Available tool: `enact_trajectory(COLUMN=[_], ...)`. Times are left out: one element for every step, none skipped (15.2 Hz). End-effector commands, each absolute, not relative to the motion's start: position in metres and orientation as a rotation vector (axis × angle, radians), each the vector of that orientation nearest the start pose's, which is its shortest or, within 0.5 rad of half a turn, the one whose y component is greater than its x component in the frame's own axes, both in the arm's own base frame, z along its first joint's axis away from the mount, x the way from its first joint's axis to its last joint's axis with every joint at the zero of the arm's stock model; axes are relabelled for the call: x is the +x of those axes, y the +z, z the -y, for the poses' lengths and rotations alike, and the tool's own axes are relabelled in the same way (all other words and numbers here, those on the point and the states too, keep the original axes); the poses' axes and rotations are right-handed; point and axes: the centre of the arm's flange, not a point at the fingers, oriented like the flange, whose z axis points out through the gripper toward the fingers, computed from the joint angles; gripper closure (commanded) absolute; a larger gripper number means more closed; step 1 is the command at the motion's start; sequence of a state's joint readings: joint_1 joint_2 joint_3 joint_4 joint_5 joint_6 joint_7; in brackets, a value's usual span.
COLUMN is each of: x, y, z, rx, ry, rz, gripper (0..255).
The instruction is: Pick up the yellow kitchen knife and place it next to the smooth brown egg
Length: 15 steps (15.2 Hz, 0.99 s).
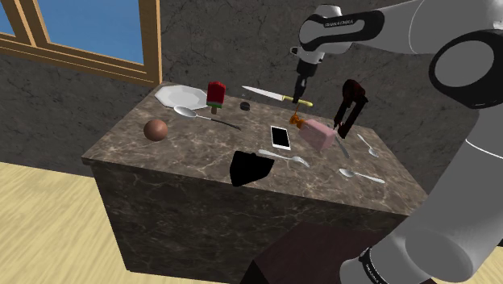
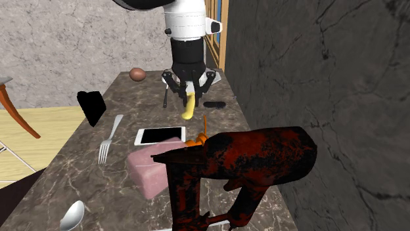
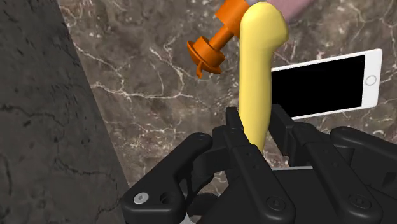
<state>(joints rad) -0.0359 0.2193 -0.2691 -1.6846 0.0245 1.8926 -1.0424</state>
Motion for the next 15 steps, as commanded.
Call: enact_trajectory(x=[0.608,0.611,0.615,0.619,0.622,0.626,0.63,0.633,0.637,0.641,0.644,0.648,0.652,0.655,0.659], y=[0.476,0.476,0.476,0.476,0.476,0.476,0.476,0.476,0.476,0.476,0.476,0.476,0.476,0.476,0.476], z=[0.15,0.137,0.125,0.112,0.099,0.087,0.074,0.061,0.048,0.036,0.023,0.01,-0.002,-0.015,-0.028], rx=[-2.956,-2.956,-2.956,-2.956,-2.956,-2.956,-2.956,-2.956,-2.956,-2.956,-2.956,-2.956,-2.956,-2.956,-2.956], ry=[0.038,0.038,0.038,0.038,0.038,0.038,0.038,0.038,0.038,0.038,0.038,0.038,0.038,0.038,0.038], rz=[1.137,1.137,1.137,1.137,1.137,1.137,1.137,1.137,1.137,1.137,1.137,1.137,1.137,1.137,1.137], gripper=[255,255,255,255,255,255,255,255,255,255,255,255,255,255,255])
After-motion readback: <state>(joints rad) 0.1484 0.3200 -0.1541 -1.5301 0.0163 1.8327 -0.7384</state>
